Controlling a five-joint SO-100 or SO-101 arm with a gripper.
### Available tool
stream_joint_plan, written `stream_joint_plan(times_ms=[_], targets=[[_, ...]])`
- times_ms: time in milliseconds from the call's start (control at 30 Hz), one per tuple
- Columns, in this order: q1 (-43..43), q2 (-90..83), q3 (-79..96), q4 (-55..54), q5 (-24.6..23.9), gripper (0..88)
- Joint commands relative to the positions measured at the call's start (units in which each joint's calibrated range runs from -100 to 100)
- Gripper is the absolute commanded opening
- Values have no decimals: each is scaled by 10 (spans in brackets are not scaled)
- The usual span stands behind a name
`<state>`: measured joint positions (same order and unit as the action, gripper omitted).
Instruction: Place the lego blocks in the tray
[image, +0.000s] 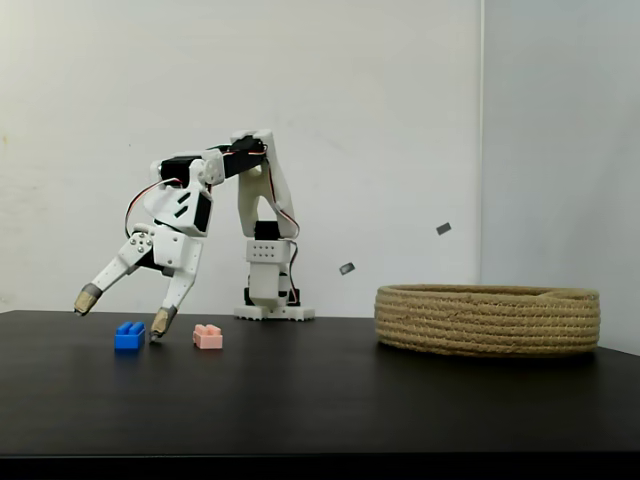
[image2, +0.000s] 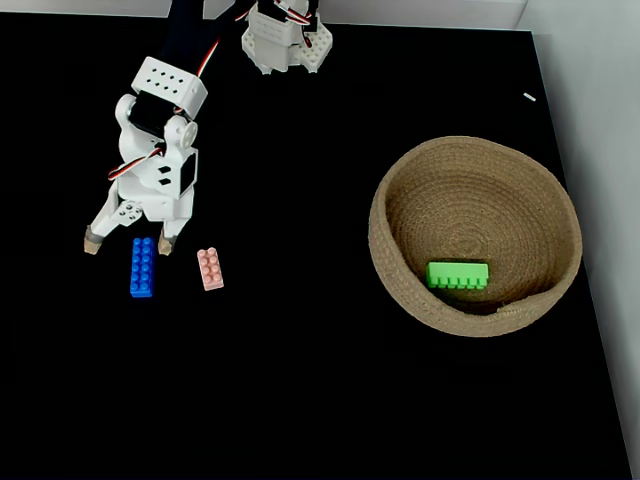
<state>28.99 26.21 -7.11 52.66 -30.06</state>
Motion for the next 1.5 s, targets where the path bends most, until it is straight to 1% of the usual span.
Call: stream_joint_plan(times_ms=[0,67,233,267,333,500,567,667,733,1000,1100,1233,1333,1467], targets=[[-1,-2,-30,-6,0,319],[-1,6,-32,-9,1,281],[7,21,-41,-17,16,61],[7,22,-41,-25,30,7],[7,20,-36,-29,41,3],[16,-14,6,-23,47,1],[17,-46,26,20,52,1],[-7,-97,29,161,71,2],[-29,-137,51,226,80,2],[-76,-343,187,263,63,2],[-119,-414,184,317,55,2],[-216,-508,166,365,29,2],[-311,-553,149,368,9,2],[-414,-556,101,367,-4,2]])
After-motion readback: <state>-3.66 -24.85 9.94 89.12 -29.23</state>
